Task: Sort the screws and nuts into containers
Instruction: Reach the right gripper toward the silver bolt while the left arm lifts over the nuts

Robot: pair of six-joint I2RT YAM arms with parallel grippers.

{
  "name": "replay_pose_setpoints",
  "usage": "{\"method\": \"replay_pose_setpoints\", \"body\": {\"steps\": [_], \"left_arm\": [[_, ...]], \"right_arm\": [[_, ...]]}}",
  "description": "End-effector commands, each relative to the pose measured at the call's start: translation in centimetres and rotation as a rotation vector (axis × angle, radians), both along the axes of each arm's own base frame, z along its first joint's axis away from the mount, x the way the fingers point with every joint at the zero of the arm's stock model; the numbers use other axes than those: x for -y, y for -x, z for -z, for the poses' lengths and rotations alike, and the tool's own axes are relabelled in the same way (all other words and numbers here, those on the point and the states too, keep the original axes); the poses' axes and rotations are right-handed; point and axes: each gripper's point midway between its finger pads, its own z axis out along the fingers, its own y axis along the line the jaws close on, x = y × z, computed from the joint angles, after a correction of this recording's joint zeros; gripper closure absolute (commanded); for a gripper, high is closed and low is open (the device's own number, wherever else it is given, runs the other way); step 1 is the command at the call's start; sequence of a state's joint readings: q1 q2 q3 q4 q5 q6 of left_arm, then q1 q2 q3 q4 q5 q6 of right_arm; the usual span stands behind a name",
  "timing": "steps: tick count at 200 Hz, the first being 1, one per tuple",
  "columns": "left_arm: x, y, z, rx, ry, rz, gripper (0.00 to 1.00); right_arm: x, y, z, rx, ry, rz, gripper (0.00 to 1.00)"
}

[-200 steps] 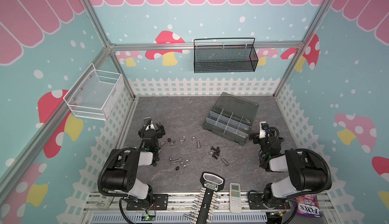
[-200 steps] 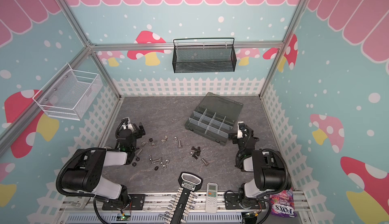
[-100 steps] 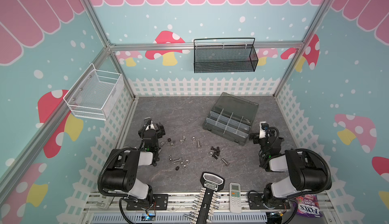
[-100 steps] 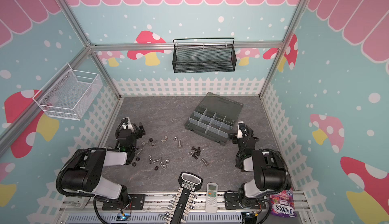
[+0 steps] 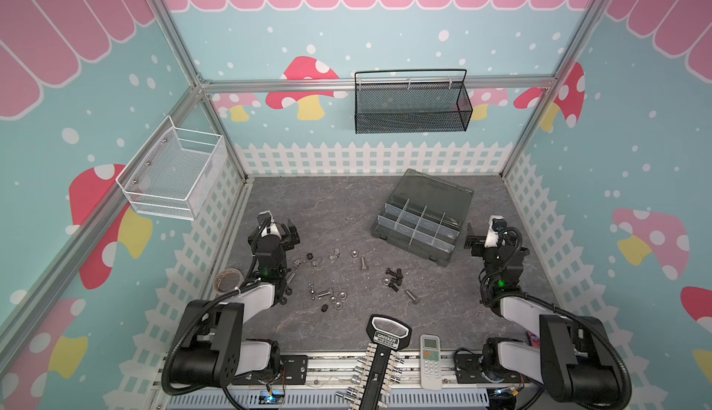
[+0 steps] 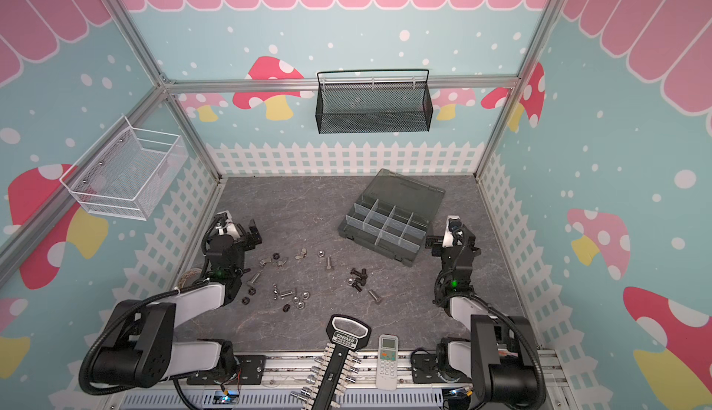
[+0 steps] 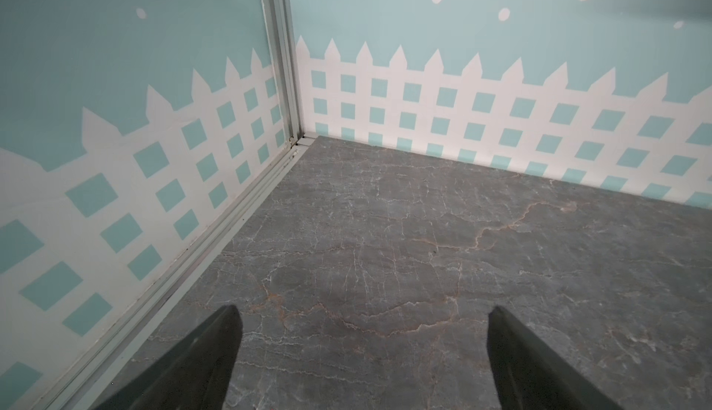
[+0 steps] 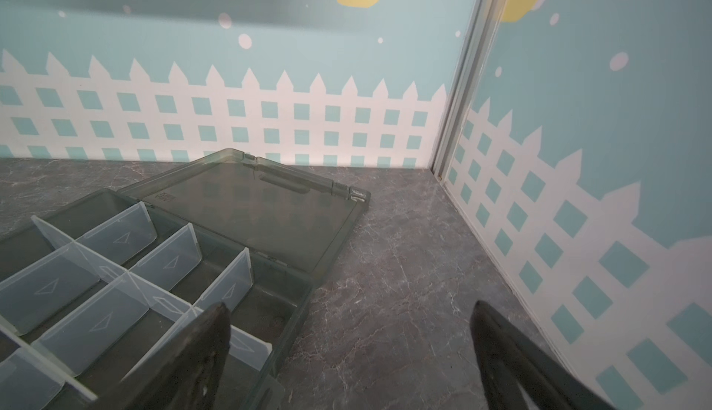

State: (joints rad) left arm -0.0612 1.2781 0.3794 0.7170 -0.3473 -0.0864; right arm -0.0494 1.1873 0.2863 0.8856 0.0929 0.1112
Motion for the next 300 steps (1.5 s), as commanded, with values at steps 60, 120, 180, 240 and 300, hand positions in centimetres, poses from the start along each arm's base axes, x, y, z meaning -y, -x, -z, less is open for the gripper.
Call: {"method": "replay_pose_setpoints", "body": {"steps": [60,120,180,240,300], "left_arm": [[2.8,2.8,-2.5,-0.090,0.273,0.054,0.00],[7.0,5.9,-1.9,-0.197,0.360,0.142,0.00],[10.5,7.3,-0.3,-0.262,0.455,0.210,0.00],[10.1,7.2,-0.7,-0.243,0.479,0.180,0.00],[9.7,7.2,-0.5,-0.238,0.473,0.161,0.00]], "right_arm": [[-3.2,1.8,2.7,-0.356,-0.172,0.036,0.02],[-10.5,7.1,6.3,-0.755,-0.197,-0.060,0.02],[-17.8,14.1,9.7,-1.074,-0.199,-0.299,0.02],[-21.5,17.4,11.4,-1.258,-0.091,-0.458,0.13],[-22.2,16.5,12.8,-1.300,0.013,-0.472,0.40]]}}
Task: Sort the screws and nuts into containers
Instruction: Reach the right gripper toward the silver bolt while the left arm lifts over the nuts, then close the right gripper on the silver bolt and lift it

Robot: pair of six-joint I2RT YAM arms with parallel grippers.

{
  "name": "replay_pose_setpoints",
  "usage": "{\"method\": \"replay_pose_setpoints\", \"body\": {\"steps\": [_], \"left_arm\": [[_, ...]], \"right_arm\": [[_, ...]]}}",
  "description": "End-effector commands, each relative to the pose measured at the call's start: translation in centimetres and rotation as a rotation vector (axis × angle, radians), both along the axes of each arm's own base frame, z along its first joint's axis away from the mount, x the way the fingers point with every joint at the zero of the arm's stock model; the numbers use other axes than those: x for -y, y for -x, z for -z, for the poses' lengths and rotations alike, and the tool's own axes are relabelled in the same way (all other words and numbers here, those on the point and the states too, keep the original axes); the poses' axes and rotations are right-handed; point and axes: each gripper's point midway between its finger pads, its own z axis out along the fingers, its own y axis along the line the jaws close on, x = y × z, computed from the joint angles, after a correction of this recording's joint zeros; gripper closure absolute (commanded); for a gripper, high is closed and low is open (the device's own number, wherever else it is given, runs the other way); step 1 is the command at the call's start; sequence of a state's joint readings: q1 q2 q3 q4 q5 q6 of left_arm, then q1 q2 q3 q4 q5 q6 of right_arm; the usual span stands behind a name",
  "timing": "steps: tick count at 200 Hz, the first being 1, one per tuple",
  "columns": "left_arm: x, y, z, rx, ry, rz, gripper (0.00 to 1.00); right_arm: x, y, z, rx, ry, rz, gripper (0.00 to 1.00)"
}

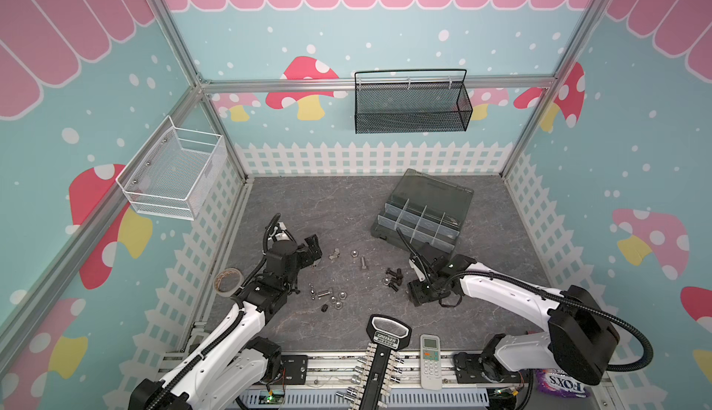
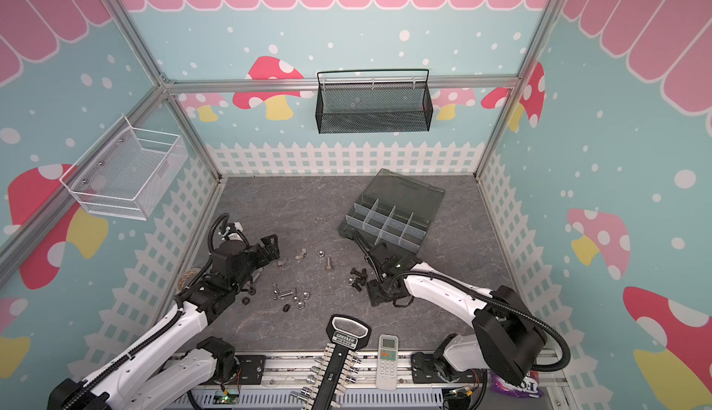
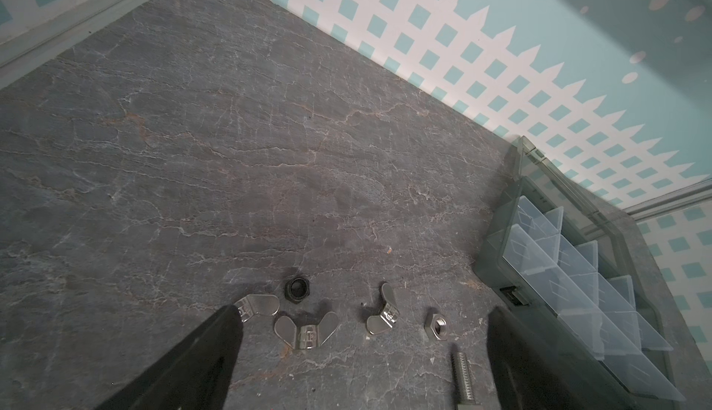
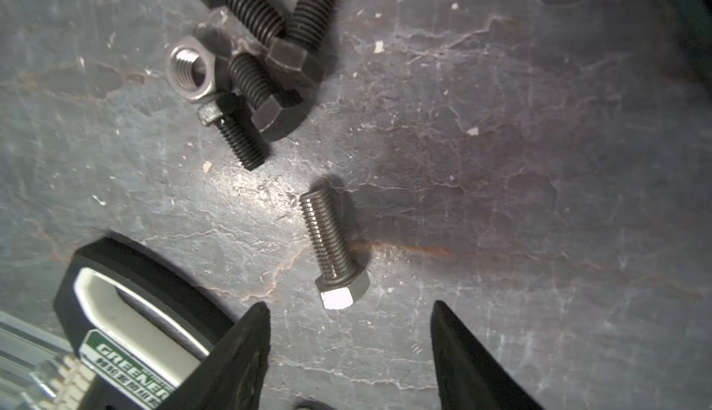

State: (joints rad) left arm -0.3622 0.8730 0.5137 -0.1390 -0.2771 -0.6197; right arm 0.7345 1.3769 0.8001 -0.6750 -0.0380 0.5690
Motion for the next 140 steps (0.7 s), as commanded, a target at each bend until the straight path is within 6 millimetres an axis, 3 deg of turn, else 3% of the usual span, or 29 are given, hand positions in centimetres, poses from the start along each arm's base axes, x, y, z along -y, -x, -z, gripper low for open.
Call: {"method": "replay_pose_setpoints", "body": {"steps": [1,66,140], "left_arm": [[-0.4,0.2,-0.3,0.001,0.009,-0.031,0.00],[-0.7,0.4,0.1,-0.002,0.004,-0.042,0.00],[-0.9,0.7,0.6,-0.006,0.011,-0.050,0.00]], "right_arm": [[-0.5,-0.5,-0.2,0.002,0.024,-0.034,0.40],[-1.2,-1.5,1.3,-0.019,0.086,-0.101,0.56],[-1.8,-1.1,3.2,-0.064,0.111,-0.132,0.66]]}}
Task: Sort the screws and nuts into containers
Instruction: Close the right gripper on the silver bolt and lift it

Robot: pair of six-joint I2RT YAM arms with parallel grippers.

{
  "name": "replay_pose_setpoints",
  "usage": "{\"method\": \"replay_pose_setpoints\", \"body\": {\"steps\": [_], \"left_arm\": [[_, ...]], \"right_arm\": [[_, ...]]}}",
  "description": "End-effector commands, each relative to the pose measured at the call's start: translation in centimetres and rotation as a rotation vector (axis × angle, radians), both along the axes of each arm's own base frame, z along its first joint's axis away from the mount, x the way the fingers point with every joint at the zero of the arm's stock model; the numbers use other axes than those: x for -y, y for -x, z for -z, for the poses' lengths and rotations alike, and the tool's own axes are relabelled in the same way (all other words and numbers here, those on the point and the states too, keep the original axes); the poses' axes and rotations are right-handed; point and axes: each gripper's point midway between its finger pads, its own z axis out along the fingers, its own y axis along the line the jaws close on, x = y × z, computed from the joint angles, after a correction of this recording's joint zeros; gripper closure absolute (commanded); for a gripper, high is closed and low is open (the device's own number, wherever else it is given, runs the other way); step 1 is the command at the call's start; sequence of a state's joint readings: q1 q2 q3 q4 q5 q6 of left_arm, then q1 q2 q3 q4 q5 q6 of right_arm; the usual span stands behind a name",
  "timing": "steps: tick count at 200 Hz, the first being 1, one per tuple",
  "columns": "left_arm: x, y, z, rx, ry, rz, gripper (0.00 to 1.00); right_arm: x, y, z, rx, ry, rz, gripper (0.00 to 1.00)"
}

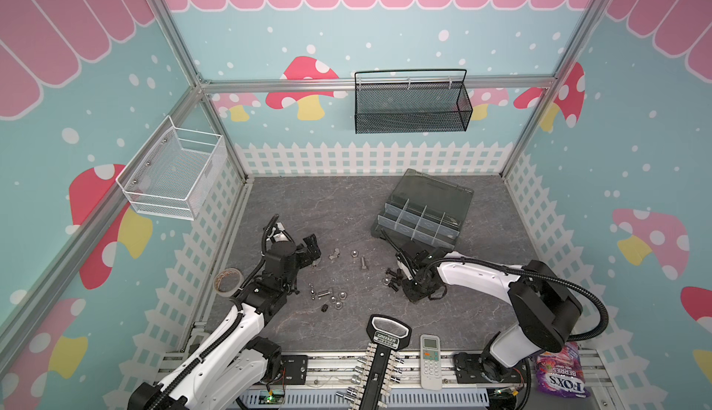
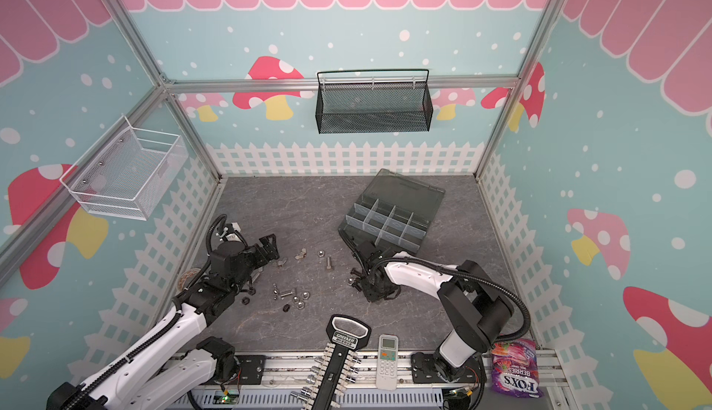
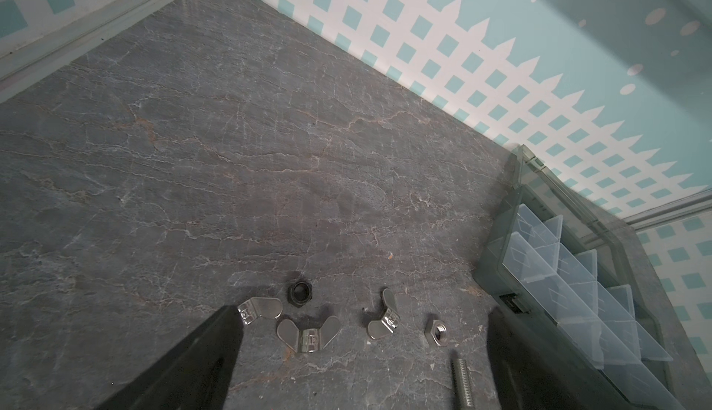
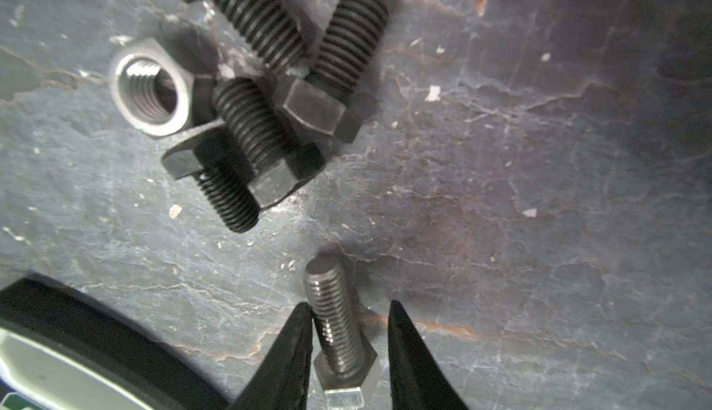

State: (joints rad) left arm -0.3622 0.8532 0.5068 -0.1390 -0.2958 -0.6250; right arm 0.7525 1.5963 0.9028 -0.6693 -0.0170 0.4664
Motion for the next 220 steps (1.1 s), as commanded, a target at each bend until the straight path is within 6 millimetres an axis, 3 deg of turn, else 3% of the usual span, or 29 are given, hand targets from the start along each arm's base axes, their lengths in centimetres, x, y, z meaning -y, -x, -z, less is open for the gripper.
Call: {"method": "replay_pose_setpoints", "body": {"steps": [1,30,51,93,170,220], "left_arm": [[-0.8,0.5,0.9,-0.018,0.005,-0.043,0.00],[-1.0,0.4,0.9,-0.019,-0.002,-0.057,0.00],[-1.1,0.3,0.9,-0.017,-0.002,-0.059,0.00],[-1.1,0.1,0.7,-0.014,0.009,-0.068,0.00],[-0.7,-0.2,-0.7,0.020,0.020,-0.047,0.00],[-0.3,0.1,-1.0,0.035,0.042,-0.020,0.00]], "right_arm": [[-0.3,0.2,0.5,-0.012,0.009,-0.016,0.66],[-0.6,0.5,1.3,-0.025,-0.006,-0.016,0.72],[-0.9,0.7,1.5,-0.035,-0.018,-0.016,0.83],[-1.8,-0.4,-0.2,0.007,-0.055,-0.010,1.00],[-1.2,-4.6,-5.3,0.198,0.015,0.032,1.00],[1.8,-7.7,-7.8,0.315,0.104,0.088,1.00]]}}
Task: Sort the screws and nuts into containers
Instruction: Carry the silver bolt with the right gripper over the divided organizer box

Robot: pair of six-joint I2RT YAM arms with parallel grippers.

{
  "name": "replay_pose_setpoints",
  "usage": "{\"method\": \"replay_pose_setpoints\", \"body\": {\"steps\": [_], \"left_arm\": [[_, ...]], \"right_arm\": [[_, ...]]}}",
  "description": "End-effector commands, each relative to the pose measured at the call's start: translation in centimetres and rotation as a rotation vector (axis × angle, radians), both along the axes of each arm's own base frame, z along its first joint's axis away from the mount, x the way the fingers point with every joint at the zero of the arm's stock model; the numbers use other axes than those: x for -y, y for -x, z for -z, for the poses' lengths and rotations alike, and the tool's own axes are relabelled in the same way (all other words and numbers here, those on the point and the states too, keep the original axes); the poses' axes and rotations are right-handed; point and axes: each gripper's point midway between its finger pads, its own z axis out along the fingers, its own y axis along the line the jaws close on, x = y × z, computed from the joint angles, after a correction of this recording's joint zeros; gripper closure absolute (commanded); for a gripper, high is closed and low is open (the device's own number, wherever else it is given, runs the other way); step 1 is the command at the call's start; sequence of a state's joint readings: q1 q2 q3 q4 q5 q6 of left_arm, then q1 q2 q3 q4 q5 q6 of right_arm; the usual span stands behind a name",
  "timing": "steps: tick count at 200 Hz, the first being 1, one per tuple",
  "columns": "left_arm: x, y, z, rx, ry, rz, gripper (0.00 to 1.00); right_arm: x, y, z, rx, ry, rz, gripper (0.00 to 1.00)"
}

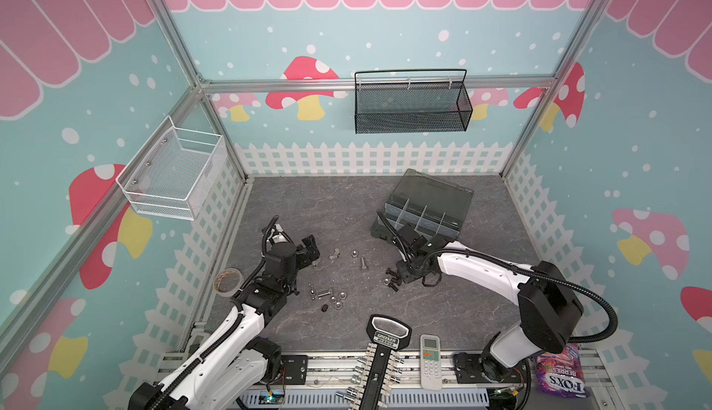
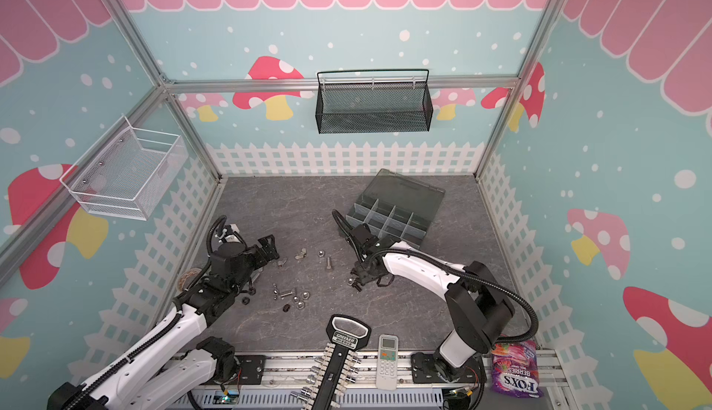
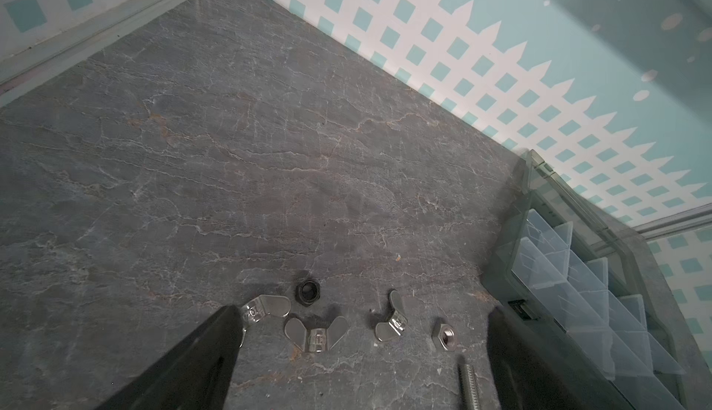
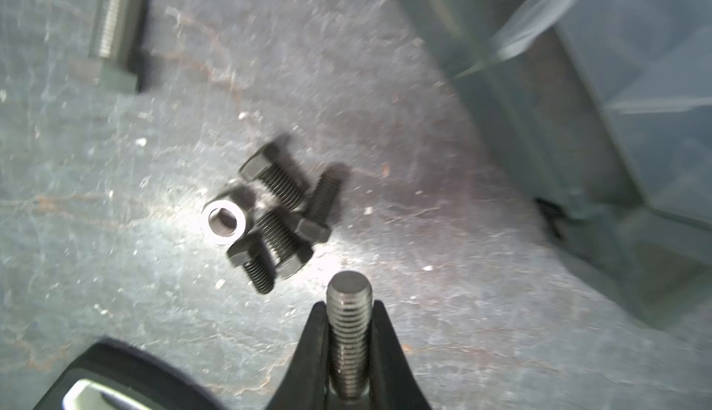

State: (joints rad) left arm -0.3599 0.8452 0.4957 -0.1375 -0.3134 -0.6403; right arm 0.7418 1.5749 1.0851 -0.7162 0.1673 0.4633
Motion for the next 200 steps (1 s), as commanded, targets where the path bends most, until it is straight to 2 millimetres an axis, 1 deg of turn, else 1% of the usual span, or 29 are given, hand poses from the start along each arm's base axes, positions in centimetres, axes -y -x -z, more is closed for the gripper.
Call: {"method": "replay_pose_setpoints", "body": {"steps": [1,31,52,76,101,112,165,200], "left_arm": [[0.1,0.0,-1.2,0.034,0.037,0.004,0.00],[0.0,0.3,-1.1,0.039,0.037,0.003,0.00],[0.0,0.3,-1.5,0.053,0.036,0.003,0.00],[-0.1,0.2,-2.0,0.070,0.031,0.005,0.00],[-0.1,0.3,-2.5,0.080,0.023,0.011,0.00],[-0.1,0.4,-2.5,0.081,0.020,0.010,0.00],[0.0,0.5,-2.3,0.066,0.032,0.016,0.00],[0.0,0.6,-1.9,0.057,0.037,0.013,0.00]], "right_arm": [[2.7,-1.8,-2.0,0.079,0.073,0.051,1.00],[4.9,-3.9,-2.9,0.129,0.080,0.111,1.00],[6.2,-5.3,-3.3,0.157,0.065,0.145,1.00],[7.6,-6.4,-3.1,0.168,0.064,0.172,1.00],[8.9,-7.0,-2.2,0.154,0.081,0.190,1.00],[9.3,-7.1,-1.8,0.146,0.086,0.195,1.00],[9.6,-8.0,-1.1,0.145,0.072,0.191,1.00],[10.2,-8.6,-0.6,0.147,0.094,0.186,1.00]]}}
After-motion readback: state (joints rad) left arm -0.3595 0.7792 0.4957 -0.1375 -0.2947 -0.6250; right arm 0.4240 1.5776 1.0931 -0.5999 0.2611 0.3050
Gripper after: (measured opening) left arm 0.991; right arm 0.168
